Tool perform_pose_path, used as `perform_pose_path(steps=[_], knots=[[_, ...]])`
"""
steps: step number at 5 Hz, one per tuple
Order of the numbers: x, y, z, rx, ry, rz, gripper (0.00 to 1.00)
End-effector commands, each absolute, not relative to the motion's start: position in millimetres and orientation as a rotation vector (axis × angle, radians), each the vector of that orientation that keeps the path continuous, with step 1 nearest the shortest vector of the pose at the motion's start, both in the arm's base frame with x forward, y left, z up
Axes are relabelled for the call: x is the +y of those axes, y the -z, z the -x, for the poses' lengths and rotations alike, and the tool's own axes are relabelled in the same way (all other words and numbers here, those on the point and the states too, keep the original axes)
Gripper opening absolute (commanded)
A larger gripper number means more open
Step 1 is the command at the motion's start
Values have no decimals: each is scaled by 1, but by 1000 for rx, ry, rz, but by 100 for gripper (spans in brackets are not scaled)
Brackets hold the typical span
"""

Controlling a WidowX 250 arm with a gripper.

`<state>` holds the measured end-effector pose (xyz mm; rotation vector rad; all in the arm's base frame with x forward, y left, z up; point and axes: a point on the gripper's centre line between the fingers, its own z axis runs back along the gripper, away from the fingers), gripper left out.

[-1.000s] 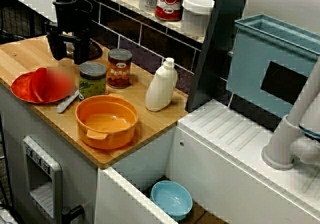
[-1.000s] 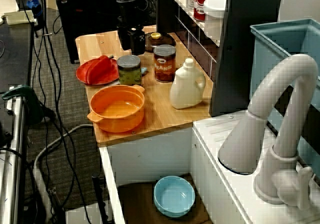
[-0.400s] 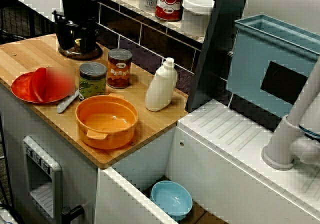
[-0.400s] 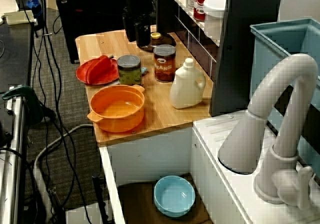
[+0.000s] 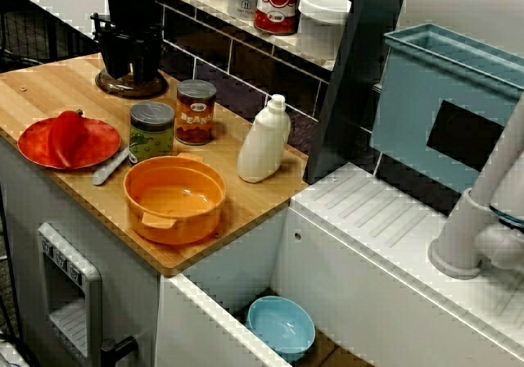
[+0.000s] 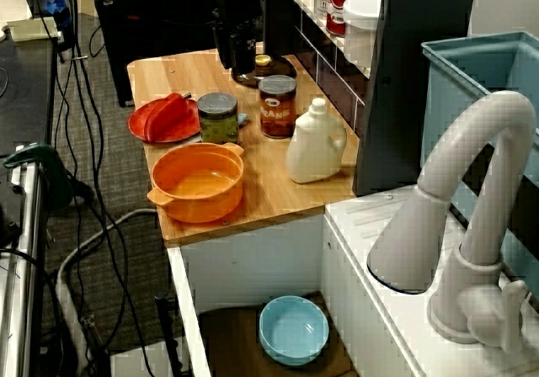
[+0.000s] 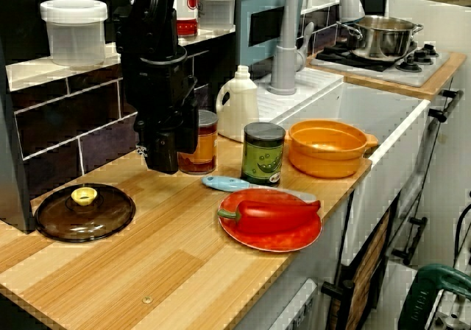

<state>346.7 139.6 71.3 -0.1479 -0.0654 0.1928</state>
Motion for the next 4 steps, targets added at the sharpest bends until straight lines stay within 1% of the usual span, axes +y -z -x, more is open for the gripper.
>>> perform_pose_path(steps=[1,3,4], knots=[[138,-79,-351,-91,-185,146,0],[132,-56,-358,-85,-210,126,0],[130,-52,-362,-81,-226,132,0]])
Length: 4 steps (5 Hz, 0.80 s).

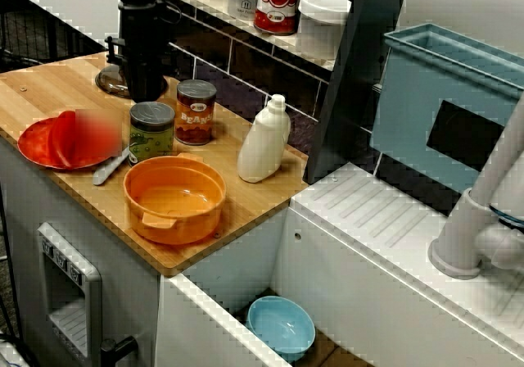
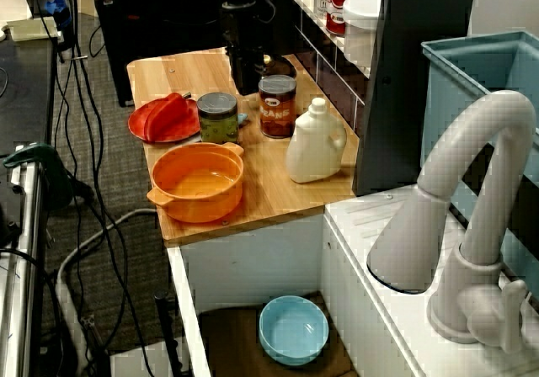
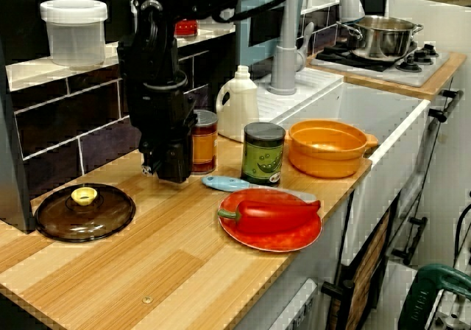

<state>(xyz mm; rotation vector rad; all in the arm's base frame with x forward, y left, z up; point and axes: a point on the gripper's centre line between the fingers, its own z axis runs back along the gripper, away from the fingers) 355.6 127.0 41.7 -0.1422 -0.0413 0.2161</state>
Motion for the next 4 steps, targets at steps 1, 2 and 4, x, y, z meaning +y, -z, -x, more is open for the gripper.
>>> perform_pose_path(steps=[1,2,4], knots=[[127,-46,-365,-66,-236,135,0],[125,-49,-367,-44,-237,150,0],[120,-71,-358,-6,-230,236,0]])
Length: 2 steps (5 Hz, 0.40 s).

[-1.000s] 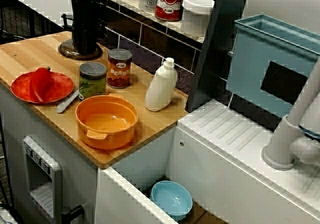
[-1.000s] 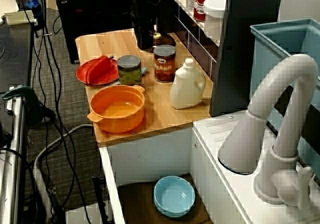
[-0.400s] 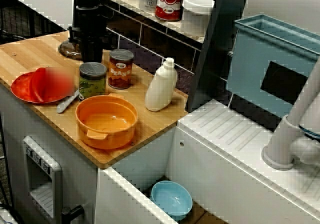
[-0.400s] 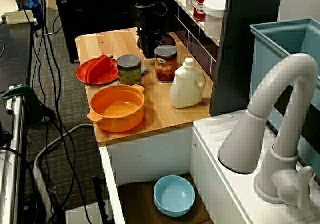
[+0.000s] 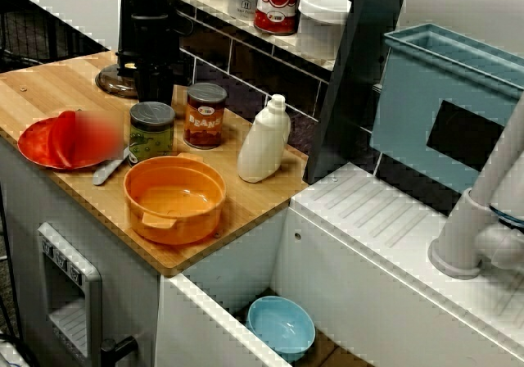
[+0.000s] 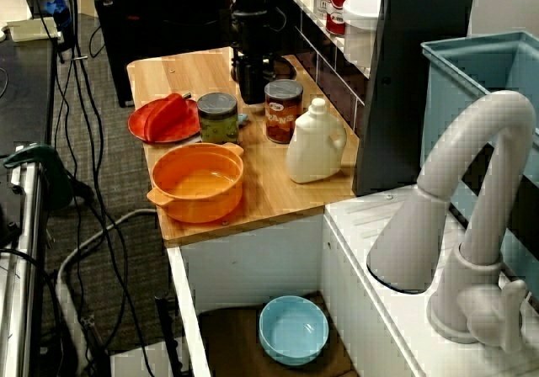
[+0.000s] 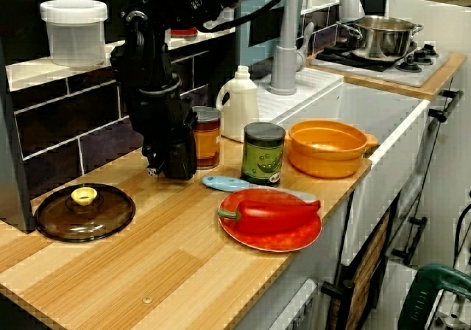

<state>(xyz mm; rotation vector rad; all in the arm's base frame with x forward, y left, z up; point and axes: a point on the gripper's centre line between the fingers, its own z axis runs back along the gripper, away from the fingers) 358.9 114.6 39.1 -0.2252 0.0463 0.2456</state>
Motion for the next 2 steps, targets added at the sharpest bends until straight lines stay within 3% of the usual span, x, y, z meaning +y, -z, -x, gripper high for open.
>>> perform_pose_path(steps=[1,2], knots=[[116,-70,-352,6,-223,249,0],[111,-68,-346,17,-217,262,0]])
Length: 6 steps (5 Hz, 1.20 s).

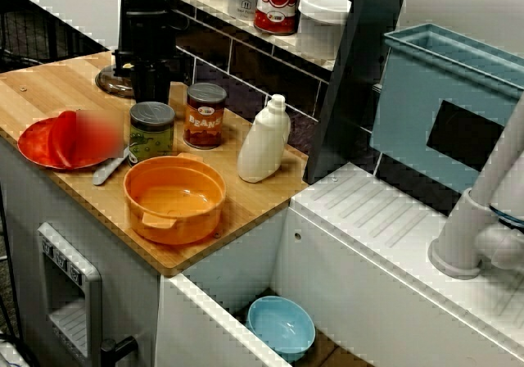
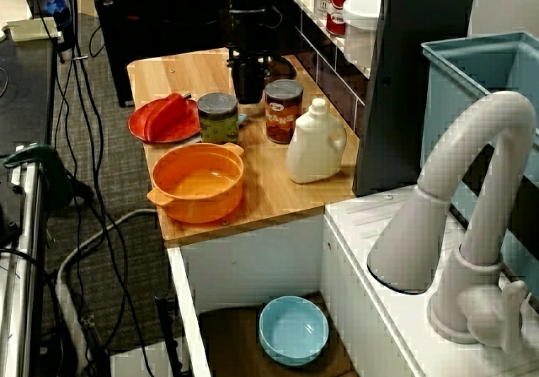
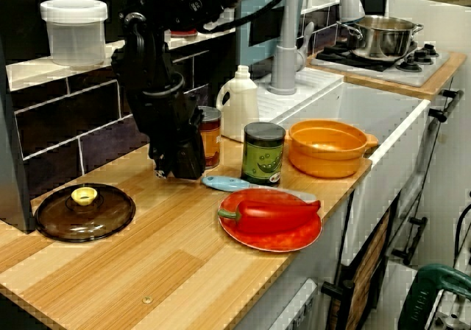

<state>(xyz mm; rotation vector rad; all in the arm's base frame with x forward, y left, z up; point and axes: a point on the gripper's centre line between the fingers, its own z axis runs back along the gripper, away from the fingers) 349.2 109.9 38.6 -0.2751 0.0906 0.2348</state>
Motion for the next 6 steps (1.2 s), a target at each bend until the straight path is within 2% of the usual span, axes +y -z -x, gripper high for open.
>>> perform_pose_path(steps=[1,2,4,6], knots=[[108,-73,-340,10,-204,264,0],[101,-82,-333,-34,-181,237,0],[101,-89,-326,-61,-159,223,0],[105,-86,-317,-43,-127,204,0]])
